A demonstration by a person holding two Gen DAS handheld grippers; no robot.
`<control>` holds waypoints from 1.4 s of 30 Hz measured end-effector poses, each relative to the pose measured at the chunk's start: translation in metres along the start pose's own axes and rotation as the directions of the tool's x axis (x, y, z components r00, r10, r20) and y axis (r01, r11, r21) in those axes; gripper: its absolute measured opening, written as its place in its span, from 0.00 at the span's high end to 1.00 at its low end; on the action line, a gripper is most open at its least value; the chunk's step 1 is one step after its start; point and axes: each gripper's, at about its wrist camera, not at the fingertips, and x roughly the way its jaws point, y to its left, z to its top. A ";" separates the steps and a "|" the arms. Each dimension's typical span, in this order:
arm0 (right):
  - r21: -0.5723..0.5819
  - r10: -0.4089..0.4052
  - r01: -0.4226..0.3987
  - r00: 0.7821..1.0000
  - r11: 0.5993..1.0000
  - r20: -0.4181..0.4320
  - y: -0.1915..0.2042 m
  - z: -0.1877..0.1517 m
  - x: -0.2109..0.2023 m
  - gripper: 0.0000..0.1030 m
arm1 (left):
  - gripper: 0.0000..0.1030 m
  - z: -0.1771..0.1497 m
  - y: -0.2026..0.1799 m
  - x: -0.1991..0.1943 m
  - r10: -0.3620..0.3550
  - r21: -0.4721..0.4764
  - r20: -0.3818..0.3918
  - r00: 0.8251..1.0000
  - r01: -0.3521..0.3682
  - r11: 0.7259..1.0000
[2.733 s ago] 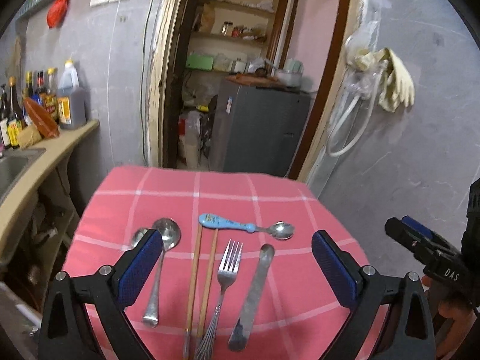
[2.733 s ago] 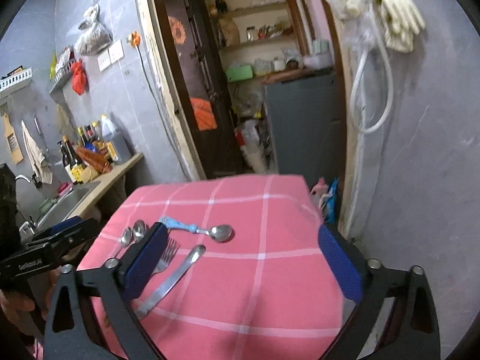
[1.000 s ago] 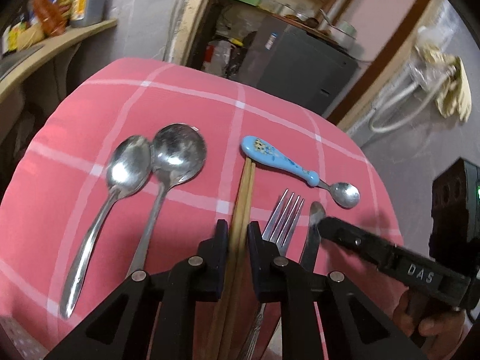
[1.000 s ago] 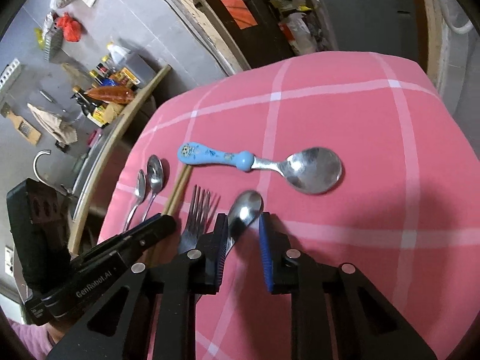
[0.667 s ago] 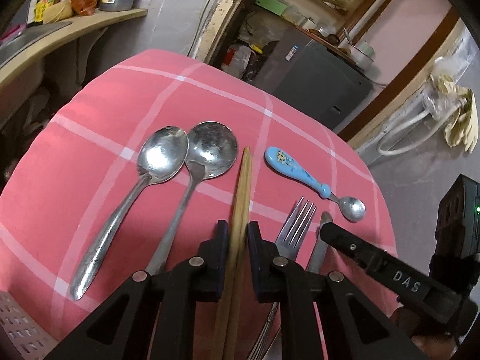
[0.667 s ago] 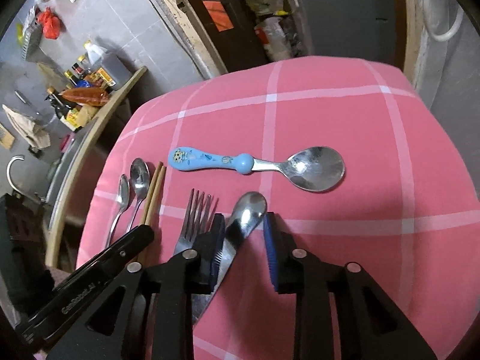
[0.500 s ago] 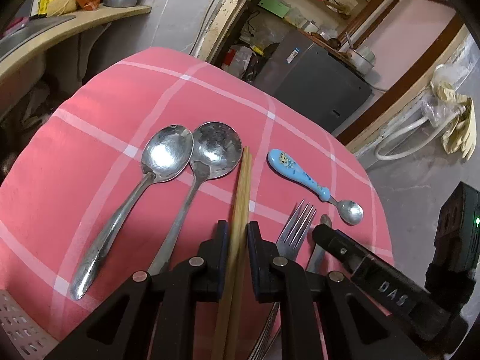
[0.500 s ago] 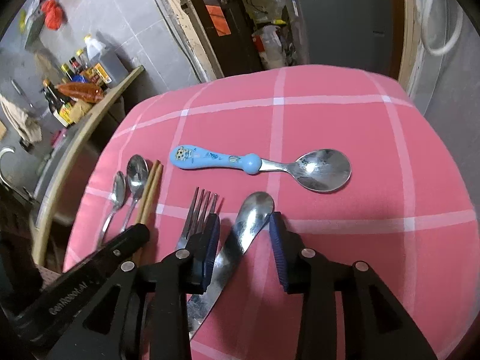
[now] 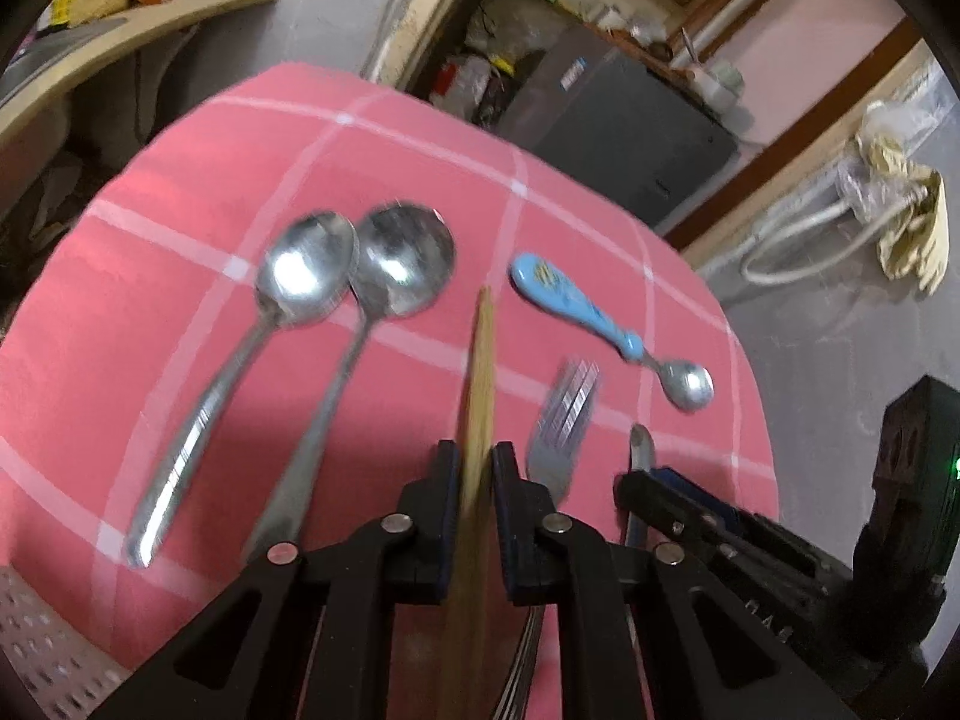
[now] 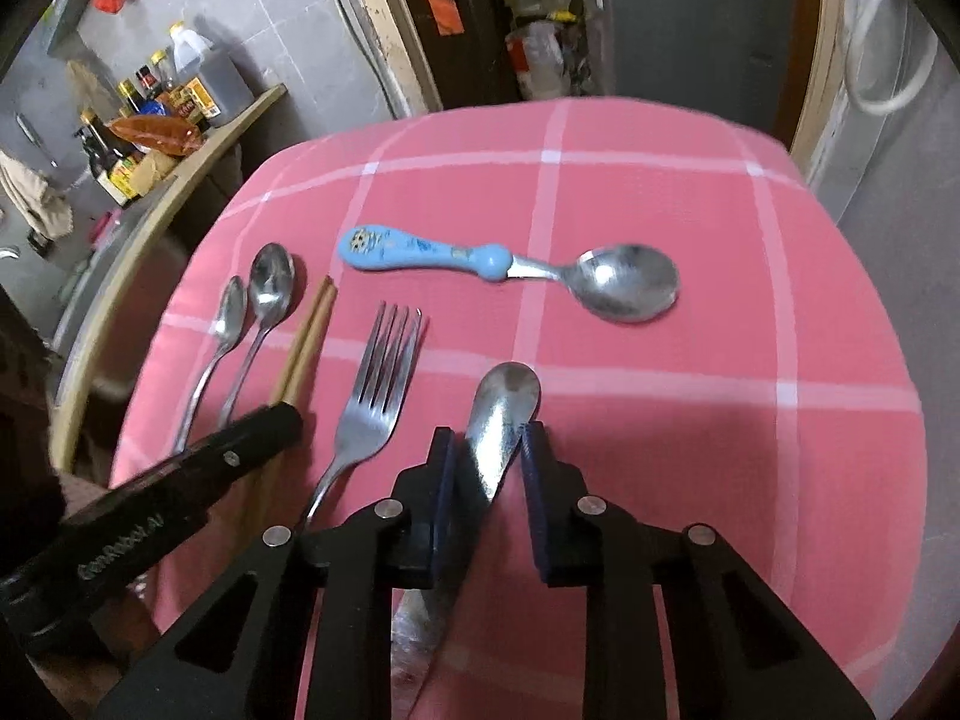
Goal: Organize utensils
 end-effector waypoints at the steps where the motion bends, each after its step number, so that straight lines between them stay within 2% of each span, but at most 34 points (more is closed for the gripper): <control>1: 0.025 0.030 -0.029 1.000 0.999 -0.010 -0.005 0.000 -0.002 0.81 | 0.93 -0.002 -0.001 0.000 0.000 0.006 -0.014 1.000 0.000 1.000; 7: 0.112 0.143 -0.140 0.989 0.984 -0.021 -0.025 -0.003 -0.007 0.82 | 0.93 -0.007 -0.006 -0.002 -0.013 0.027 -0.074 0.997 0.015 1.000; 10: 0.118 0.165 -0.161 0.986 0.980 -0.024 -0.027 -0.007 -0.007 0.82 | 0.93 -0.004 -0.003 -0.001 -0.030 0.003 -0.090 0.995 0.031 1.000; 17: 0.185 0.245 -0.236 0.969 0.954 -0.026 -0.050 -0.020 -0.010 0.83 | 0.93 -0.009 -0.009 0.000 -0.042 0.026 -0.129 0.991 0.045 0.999; 21: 0.211 0.265 -0.255 0.964 0.944 -0.018 -0.040 -0.035 -0.003 0.83 | 0.93 -0.014 -0.013 -0.002 -0.051 0.025 -0.141 0.989 0.055 0.998; 32: 0.197 0.294 -0.312 0.949 0.930 0.116 -0.034 -0.056 -0.037 0.85 | 0.93 -0.016 -0.031 -0.029 -0.091 0.083 -0.074 0.993 0.097 0.992; 42: 0.127 0.259 -0.289 0.942 0.949 0.212 -0.030 -0.067 -0.075 0.85 | 0.93 -0.023 -0.042 -0.060 -0.127 0.143 -0.017 0.992 0.128 0.981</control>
